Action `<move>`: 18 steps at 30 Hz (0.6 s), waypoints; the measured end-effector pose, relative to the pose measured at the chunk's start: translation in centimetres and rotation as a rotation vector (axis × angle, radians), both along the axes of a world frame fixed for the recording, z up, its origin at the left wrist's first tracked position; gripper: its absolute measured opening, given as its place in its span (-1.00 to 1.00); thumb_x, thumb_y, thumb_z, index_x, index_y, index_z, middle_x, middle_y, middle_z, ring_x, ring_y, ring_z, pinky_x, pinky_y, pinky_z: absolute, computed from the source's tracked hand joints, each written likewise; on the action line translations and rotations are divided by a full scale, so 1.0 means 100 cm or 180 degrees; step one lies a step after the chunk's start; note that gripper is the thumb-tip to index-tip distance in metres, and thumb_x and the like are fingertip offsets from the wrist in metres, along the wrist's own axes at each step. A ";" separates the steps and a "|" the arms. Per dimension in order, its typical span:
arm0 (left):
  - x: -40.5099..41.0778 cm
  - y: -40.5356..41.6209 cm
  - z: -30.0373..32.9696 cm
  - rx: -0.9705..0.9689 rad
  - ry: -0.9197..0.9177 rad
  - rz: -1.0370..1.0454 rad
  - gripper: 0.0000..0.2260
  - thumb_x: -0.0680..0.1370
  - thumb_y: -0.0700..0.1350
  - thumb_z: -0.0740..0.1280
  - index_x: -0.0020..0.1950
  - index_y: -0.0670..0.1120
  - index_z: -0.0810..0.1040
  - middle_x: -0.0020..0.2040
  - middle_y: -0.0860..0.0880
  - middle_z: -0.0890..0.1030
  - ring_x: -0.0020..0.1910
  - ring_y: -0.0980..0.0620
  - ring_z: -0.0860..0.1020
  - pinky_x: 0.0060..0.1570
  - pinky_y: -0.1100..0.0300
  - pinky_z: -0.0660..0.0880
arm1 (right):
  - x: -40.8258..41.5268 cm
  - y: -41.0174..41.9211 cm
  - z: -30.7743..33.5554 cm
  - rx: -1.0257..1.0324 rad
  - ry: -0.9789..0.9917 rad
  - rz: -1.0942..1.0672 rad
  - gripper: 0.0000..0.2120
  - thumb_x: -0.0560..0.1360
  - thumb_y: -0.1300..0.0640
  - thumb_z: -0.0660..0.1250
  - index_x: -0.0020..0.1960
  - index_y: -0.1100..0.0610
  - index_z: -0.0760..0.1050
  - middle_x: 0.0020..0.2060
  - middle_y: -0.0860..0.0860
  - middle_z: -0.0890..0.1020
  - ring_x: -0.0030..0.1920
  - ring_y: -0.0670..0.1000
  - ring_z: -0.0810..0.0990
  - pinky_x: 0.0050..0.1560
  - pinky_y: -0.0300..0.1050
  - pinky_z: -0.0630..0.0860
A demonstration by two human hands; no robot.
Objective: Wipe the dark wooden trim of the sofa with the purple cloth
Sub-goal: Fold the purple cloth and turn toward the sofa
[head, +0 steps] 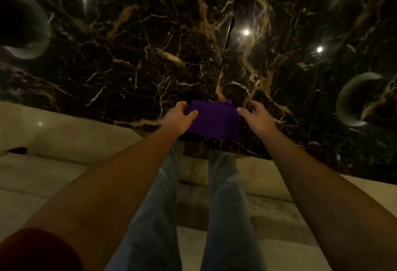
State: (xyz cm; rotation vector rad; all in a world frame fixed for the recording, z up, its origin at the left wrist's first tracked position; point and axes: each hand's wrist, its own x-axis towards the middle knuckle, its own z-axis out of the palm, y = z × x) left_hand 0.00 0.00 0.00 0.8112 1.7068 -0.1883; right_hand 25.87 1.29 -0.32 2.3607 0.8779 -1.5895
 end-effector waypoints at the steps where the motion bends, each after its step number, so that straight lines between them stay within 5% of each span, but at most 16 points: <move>1: 0.005 -0.002 -0.005 -0.0078 -0.0055 -0.0032 -0.40 0.64 0.15 0.30 0.61 -0.03 0.22 0.50 -0.15 0.43 0.42 -0.19 0.45 0.38 -0.12 0.45 | 0.001 -0.008 -0.004 -0.0056 0.0036 -0.0151 -0.22 0.50 -0.32 0.40 0.59 -0.04 0.25 0.44 0.13 0.49 0.37 0.20 0.51 0.22 0.00 0.44; 6: 0.010 -0.004 -0.018 -0.0031 0.0070 0.0042 -0.39 0.62 0.14 0.34 0.60 -0.03 0.25 0.49 -0.13 0.42 0.43 -0.17 0.44 0.37 -0.09 0.47 | -0.016 -0.035 -0.021 -0.0248 0.0474 -0.0479 -0.24 0.52 -0.22 0.45 0.59 0.01 0.24 0.43 0.10 0.48 0.28 0.12 0.54 0.00 -0.14 0.49; 9: 0.015 -0.005 -0.027 -0.0050 0.0005 0.0081 -0.34 0.58 0.21 0.38 0.58 -0.06 0.30 0.47 -0.13 0.46 0.40 -0.15 0.47 0.31 -0.01 0.49 | -0.029 -0.040 -0.031 -0.0310 0.0774 -0.1005 -0.22 0.51 -0.14 0.50 0.59 0.00 0.21 0.45 0.04 0.45 0.30 0.09 0.52 0.20 0.04 0.57; 12: 0.016 -0.011 -0.036 -0.0137 -0.0181 0.0100 -0.35 0.54 0.18 0.44 0.52 -0.11 0.40 0.41 -0.12 0.52 0.35 -0.12 0.52 0.19 0.09 0.50 | -0.048 -0.041 -0.033 -0.0373 0.0933 -0.1358 -0.23 0.50 -0.11 0.52 0.57 -0.01 0.21 0.30 -0.03 0.45 0.15 0.02 0.50 0.05 0.06 0.62; 18: 0.023 -0.025 -0.030 -0.0386 -0.0515 0.0769 -0.73 0.58 -0.10 0.46 0.26 -0.11 0.59 0.21 -0.16 0.67 -0.04 0.05 0.65 -0.04 0.13 0.63 | -0.055 -0.030 -0.026 -0.0296 0.1020 -0.1196 -0.57 0.48 -0.10 0.53 0.26 -0.02 0.48 0.05 -0.08 0.58 -0.05 -0.08 0.58 -0.22 -0.12 0.50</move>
